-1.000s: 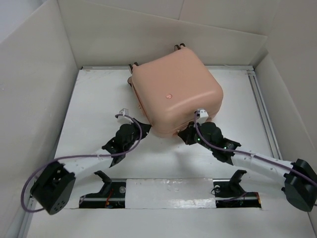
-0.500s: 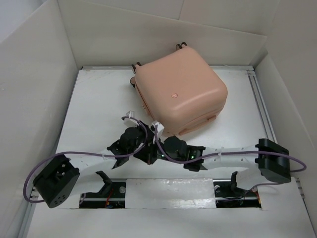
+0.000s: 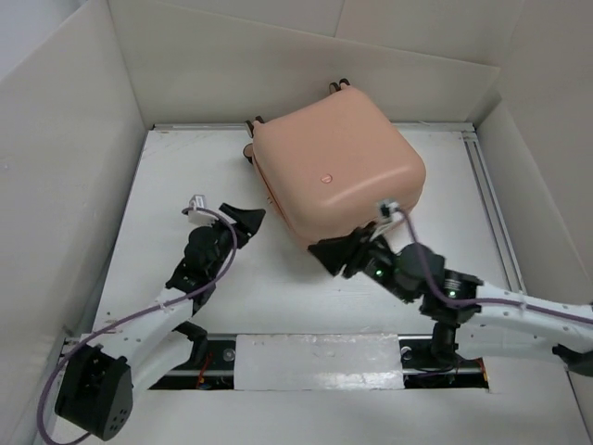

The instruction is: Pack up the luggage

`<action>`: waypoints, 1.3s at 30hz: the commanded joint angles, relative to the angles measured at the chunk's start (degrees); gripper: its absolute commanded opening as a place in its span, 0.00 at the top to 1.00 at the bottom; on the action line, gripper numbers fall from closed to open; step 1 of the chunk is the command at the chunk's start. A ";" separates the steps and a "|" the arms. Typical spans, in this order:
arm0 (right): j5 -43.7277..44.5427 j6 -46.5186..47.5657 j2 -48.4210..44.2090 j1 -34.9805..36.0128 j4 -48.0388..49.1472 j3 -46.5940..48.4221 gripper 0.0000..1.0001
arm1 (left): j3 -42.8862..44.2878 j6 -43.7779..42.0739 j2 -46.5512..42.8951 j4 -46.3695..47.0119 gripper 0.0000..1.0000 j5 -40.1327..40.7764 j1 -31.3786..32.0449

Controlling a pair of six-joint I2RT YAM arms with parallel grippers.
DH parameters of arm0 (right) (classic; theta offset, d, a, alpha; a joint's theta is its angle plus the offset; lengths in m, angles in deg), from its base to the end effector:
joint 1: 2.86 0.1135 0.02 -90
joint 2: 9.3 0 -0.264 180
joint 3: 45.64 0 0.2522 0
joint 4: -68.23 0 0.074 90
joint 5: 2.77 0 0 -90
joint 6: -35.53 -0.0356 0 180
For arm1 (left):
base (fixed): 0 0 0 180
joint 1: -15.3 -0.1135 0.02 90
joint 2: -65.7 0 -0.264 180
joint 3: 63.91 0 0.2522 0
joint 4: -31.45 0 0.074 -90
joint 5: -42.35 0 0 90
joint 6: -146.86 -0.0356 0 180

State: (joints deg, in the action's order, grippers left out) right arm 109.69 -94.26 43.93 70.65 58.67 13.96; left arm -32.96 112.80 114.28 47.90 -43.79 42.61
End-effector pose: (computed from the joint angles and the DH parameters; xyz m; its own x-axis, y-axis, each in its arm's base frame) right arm 0.0753 0.2065 0.3470 -0.5100 0.3610 -0.7808 -0.5876 0.5168 0.6226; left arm 0.1745 -0.0874 0.2328 -0.3399 -0.7547 -0.5611 0.2077 0.5216 -0.8275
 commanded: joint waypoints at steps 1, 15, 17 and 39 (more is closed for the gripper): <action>9.79 0.50 -6.81 -6.61 -9.02 0.12 0.49 | 5.56 -1.54 3.61 -1.74 0.34 -7.63 -5.85; -15.24 11.84 11.17 -65.15 -14.59 14.87 0.17 | 45.18 1.56 48.76 0.12 0.00 -18.45 -20.27; -15.25 11.32 15.92 -69.71 -13.19 16.46 0.16 | 57.30 -1.44 53.44 -6.64 0.00 -16.18 -20.28; -42.74 10.70 54.16 -77.30 -2.89 32.38 0.21 | 95.27 2.31 89.08 -11.28 0.23 -22.22 -20.37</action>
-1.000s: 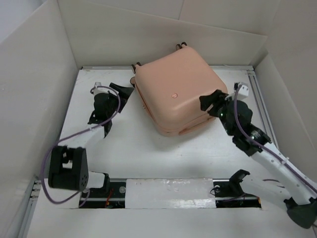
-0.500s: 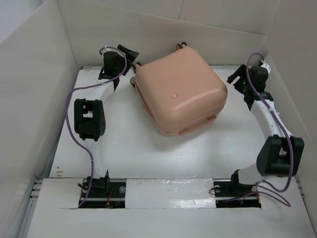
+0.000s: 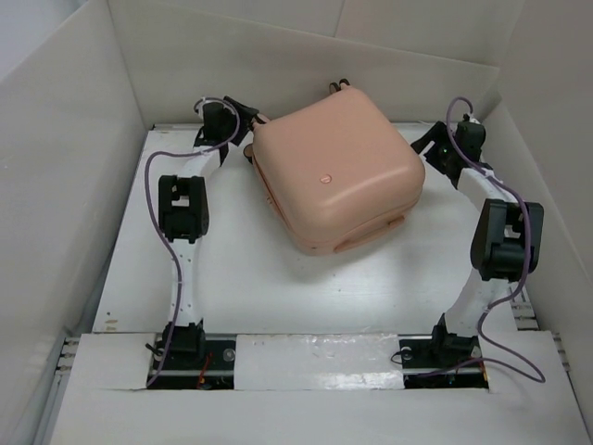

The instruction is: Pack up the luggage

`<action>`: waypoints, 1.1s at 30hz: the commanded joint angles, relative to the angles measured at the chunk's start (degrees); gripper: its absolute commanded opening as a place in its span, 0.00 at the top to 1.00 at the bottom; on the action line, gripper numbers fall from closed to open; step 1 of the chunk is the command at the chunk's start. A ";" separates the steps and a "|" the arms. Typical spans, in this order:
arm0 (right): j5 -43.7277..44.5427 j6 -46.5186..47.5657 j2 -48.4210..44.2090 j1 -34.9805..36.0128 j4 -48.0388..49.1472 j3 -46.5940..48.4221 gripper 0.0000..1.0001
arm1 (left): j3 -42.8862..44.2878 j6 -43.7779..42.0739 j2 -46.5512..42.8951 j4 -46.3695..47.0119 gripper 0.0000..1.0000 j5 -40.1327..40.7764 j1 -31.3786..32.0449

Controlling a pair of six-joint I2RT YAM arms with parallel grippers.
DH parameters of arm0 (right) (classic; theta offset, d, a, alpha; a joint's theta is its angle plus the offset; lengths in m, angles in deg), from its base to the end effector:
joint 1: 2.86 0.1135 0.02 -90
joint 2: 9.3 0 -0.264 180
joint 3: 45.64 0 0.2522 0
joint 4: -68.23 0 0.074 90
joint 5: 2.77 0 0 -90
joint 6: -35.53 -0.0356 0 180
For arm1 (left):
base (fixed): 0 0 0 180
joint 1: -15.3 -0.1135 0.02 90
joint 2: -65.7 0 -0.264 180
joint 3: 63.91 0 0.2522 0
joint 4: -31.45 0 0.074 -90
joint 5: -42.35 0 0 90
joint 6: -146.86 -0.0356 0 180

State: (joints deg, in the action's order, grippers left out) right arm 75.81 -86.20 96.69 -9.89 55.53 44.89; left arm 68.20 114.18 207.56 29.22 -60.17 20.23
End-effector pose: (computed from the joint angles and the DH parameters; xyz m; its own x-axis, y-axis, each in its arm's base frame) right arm 0.4294 -0.0459 0.2487 -0.4264 0.5720 -0.7007 0.2010 0.8152 0.5431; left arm 0.5798 -0.0578 0.2113 -0.3601 -0.7937 -0.4903 -0.0147 0.5303 -0.8477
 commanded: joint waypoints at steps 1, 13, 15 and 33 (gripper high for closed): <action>-9.58 3.16 1.41 3.86 0.26 0.75 0.23 | -11.07 2.69 -9.01 12.76 0.32 -5.86 2.01; -16.18 7.99 -4.21 17.30 -0.36 -11.02 0.25 | -78.22 15.19 -51.12 48.50 1.00 0.01 3.25; -16.18 7.99 -5.44 18.36 -0.36 -12.35 0.25 | -86.31 15.19 -63.21 47.89 1.00 1.96 4.12; 13.25 11.34 -26.71 29.96 -29.98 12.56 0.15 | -94.61 3.76 -105.23 5.14 1.00 20.78 12.47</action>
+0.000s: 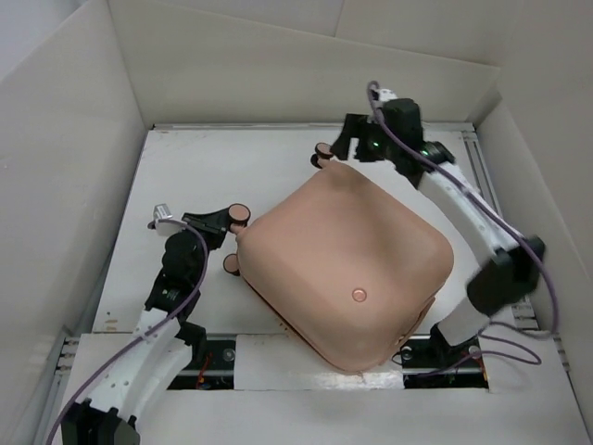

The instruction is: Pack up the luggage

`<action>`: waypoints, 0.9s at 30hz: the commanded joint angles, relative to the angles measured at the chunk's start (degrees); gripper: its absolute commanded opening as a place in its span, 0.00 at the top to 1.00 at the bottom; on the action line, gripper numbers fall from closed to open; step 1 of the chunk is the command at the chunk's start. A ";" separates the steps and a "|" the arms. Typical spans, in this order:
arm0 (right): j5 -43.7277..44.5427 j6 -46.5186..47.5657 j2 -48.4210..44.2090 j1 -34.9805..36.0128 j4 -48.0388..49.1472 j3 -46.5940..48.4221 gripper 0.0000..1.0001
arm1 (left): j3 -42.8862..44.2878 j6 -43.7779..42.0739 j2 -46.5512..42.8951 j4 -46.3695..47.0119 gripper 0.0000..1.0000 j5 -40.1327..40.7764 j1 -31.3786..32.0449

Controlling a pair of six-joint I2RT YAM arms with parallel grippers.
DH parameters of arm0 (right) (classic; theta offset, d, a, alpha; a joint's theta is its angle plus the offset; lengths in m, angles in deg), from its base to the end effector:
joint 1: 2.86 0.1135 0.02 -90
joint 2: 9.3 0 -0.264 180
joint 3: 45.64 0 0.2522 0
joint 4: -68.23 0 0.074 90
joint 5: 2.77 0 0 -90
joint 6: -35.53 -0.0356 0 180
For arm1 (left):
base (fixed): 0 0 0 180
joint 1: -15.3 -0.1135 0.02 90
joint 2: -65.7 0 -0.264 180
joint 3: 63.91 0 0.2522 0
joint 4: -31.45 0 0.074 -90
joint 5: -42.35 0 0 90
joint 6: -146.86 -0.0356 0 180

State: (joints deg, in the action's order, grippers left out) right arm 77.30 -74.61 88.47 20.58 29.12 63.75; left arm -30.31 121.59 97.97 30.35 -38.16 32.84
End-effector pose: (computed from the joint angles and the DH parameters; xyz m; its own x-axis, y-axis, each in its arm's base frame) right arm 0.3641 0.1645 0.3755 -0.5808 0.1178 -0.8054 -0.3538 0.8546 0.3802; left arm 0.1524 -0.0420 0.2607 -0.1250 -0.8959 -0.4263 0.0632 0.4216 -0.9046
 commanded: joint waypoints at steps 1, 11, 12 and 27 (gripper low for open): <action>13.69 -0.77 -23.55 0.54 -3.57 -9.82 0.19 | 3.90 -3.65 6.03 4.99 1.00 -1.24 -0.14; 17.40 -14.57 -68.23 5.47 0.91 -52.29 0.72 | 26.62 -5.92 31.60 8.70 1.00 -7.75 -9.10; 18.01 -14.58 -69.29 6.08 -0.05 -52.30 0.72 | 30.40 -7.06 33.97 7.21 1.00 -7.74 -9.10; -15.62 -9.82 -72.99 12.67 -2.00 -54.14 0.38 | 54.70 -13.32 53.78 -2.12 1.00 -17.41 -26.33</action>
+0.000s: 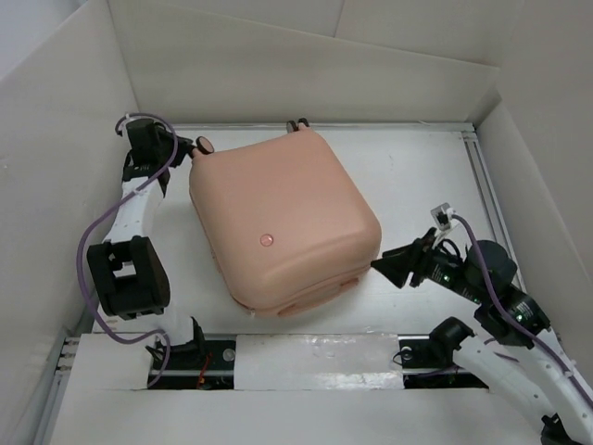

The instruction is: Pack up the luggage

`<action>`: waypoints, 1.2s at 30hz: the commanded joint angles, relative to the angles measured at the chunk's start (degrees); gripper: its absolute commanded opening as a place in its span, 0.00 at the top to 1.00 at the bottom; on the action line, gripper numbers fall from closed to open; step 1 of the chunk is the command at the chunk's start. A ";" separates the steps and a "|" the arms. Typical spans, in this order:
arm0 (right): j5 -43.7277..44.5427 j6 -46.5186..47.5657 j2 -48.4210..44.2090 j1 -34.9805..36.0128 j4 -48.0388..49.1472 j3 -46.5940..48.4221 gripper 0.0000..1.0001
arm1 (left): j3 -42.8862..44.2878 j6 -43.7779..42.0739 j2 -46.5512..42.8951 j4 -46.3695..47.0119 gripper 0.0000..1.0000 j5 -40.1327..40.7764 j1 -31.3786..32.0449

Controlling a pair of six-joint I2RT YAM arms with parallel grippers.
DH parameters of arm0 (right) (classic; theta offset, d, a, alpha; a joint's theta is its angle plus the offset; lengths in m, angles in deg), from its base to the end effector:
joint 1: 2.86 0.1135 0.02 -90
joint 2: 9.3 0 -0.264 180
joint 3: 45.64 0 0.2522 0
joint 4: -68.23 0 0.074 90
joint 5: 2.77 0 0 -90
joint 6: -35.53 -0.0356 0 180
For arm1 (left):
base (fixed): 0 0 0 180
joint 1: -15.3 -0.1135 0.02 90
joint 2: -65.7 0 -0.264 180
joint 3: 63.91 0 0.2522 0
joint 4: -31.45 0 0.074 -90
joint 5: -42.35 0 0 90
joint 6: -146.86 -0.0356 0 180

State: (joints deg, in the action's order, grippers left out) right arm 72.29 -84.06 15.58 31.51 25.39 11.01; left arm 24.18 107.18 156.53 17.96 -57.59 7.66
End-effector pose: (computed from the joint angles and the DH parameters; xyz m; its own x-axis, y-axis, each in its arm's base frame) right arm 0.0784 0.0648 0.3365 -0.5103 0.2290 -0.8290 -0.5777 0.6228 0.5276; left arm 0.3779 0.0445 0.3349 -0.2025 -0.7920 -0.5759 -0.1919 0.6088 -0.7698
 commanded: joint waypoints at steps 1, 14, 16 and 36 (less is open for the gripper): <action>-12.03 -0.39 2.25 2.45 1.75 -1.41 0.40 | -0.40 1.09 -4.78 10.27 1.00 2.02 -1.15; -3.08 1.45 33.35 2.64 16.78 0.57 0.56 | -27.10 8.64 -21.89 17.12 1.00 -2.28 -0.63; -3.08 2.69 41.45 0.36 19.84 4.29 0.57 | -34.22 9.79 -25.51 19.06 1.00 -2.80 -0.01; -2.30 2.43 22.23 6.03 36.70 -13.52 0.72 | -56.04 3.12 -63.95 8.42 1.00 -3.59 1.22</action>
State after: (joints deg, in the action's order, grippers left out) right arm 70.70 -78.96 37.31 31.90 50.78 4.70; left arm -31.49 114.29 90.91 27.75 -60.86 8.82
